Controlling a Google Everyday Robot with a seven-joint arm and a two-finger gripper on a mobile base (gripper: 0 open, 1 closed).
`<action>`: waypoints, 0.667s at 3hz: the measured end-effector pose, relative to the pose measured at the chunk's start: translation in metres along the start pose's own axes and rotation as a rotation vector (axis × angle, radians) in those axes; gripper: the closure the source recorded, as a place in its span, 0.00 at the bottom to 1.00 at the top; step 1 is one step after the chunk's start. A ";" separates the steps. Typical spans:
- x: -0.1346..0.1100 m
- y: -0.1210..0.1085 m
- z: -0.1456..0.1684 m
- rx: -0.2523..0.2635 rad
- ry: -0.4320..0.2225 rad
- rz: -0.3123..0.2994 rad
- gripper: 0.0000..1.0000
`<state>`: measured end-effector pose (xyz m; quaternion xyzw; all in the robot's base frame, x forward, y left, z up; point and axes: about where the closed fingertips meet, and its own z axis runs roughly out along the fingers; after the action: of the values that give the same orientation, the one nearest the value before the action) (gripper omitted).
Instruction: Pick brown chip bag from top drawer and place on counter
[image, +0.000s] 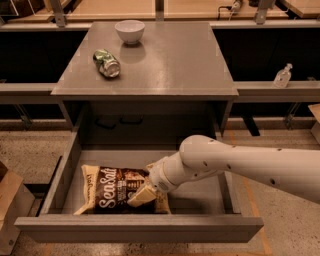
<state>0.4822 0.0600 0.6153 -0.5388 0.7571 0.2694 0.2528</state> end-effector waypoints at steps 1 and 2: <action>-0.011 -0.001 -0.008 0.016 -0.026 -0.014 0.64; -0.025 -0.004 -0.023 0.019 -0.098 -0.008 0.88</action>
Offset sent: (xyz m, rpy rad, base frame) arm 0.0187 -0.0059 0.0613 0.1868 -0.0718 -0.0497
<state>0.4915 0.0603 0.6478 -0.5259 0.7440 0.2872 0.2956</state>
